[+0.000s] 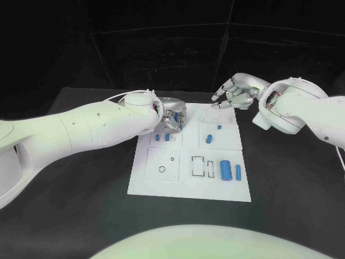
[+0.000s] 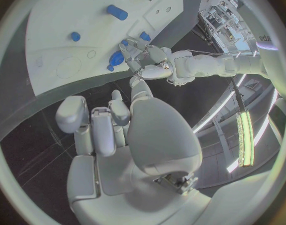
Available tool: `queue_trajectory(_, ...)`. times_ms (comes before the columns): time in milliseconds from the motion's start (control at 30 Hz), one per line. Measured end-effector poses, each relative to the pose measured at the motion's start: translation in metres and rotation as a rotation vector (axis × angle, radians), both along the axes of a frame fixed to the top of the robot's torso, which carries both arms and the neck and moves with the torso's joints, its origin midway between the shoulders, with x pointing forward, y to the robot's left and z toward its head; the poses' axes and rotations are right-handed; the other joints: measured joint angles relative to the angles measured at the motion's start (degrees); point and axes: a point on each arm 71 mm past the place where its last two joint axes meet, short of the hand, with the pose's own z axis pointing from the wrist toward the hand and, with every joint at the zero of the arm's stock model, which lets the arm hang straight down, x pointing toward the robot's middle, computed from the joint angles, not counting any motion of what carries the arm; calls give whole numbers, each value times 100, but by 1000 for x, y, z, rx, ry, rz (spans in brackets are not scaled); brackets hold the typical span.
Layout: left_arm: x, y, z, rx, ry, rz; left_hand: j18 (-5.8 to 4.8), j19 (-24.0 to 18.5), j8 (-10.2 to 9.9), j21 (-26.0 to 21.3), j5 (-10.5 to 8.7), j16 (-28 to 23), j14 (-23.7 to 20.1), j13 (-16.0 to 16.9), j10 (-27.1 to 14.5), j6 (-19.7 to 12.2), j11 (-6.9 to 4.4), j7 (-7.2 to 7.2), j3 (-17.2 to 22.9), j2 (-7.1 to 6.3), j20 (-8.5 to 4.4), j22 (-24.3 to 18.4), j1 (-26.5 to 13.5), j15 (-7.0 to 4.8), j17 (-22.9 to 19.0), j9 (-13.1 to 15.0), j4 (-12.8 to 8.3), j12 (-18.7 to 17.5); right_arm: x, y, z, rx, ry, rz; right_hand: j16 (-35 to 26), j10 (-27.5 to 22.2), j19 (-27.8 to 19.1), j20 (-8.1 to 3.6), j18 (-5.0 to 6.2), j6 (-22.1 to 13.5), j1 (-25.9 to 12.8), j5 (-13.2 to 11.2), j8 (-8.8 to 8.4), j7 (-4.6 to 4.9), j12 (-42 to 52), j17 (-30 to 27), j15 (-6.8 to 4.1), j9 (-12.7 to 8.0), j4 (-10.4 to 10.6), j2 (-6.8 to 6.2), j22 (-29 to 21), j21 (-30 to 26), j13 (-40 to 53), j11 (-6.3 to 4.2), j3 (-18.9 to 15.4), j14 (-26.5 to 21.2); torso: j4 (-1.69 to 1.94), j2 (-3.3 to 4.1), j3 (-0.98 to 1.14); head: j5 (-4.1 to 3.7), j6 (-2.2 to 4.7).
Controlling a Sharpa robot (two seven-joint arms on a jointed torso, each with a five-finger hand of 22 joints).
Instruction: Assemble the parts on the task board
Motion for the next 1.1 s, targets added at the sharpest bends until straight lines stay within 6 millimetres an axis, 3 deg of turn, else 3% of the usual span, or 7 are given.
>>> queue_trajectory(533, -5, 16, 8, -73, -55, 4, 0, 38, -39, 76, -22, 0, 21, -85, 273, 171, -11, 29, 321, -23, -38, 87, 8, -20, -77, -30, -185, -252, 1, 0, 0, -1, 1, -1, 0, 0, 0, 0, 0, 0, 31, 0, 0, 0, 0, 5, 0, 0, 0, 31, 0, 0, 0, 0, 0, 0, 9, -7, -2, -5, 44)
queue_trajectory(1100, -16, 68, 22, -129, -49, 80, 0, 38, -111, 75, -21, 0, 21, -94, 343, 214, -1, 33, 333, -169, -38, 101, -198, -20, -131, -73, -195, -395, 1, -4, -1, -4, 3, -7, 0, 0, 0, 0, 0, 0, 31, 0, 0, 0, 0, 4, 0, 0, 0, 31, 0, 0, 0, 0, 0, 0, 25, -12, -4, 14, 55)
